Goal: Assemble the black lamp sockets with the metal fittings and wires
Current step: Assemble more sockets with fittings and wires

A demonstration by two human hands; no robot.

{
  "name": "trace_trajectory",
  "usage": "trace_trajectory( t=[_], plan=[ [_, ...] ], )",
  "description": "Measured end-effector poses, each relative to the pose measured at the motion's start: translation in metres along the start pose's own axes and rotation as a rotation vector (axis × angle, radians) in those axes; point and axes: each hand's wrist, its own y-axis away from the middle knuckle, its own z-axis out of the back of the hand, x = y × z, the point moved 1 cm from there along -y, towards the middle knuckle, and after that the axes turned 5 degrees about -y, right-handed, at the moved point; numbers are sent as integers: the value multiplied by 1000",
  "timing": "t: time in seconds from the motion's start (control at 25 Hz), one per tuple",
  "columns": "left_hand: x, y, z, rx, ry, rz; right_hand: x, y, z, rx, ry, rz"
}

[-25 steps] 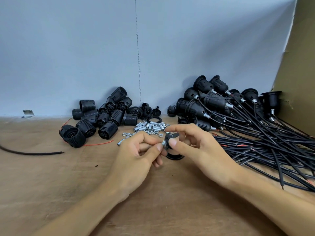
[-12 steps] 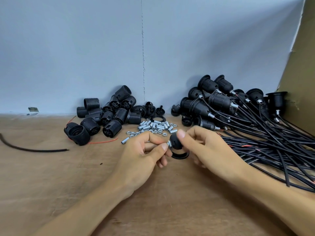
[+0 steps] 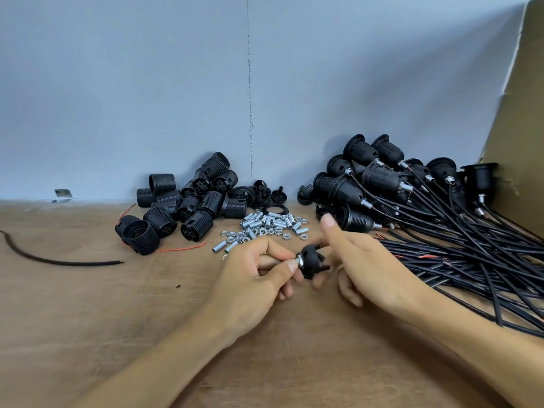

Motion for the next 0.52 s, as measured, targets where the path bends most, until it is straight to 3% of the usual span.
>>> trace_trajectory(
  t=[0.16,0.28,0.44,0.52],
  plan=[
    [0,-1,2,-8,18,1,0,2,-3,-39,74,161],
    [-1,-1,1,-7,23,-8,-2,1,2,-126,13,84],
    [0,-1,2,-3,35,-5,1,6,1,35,6,109],
    [-2,1,0,28,12,-19,4,4,-3,-9,19,33]
  ],
)
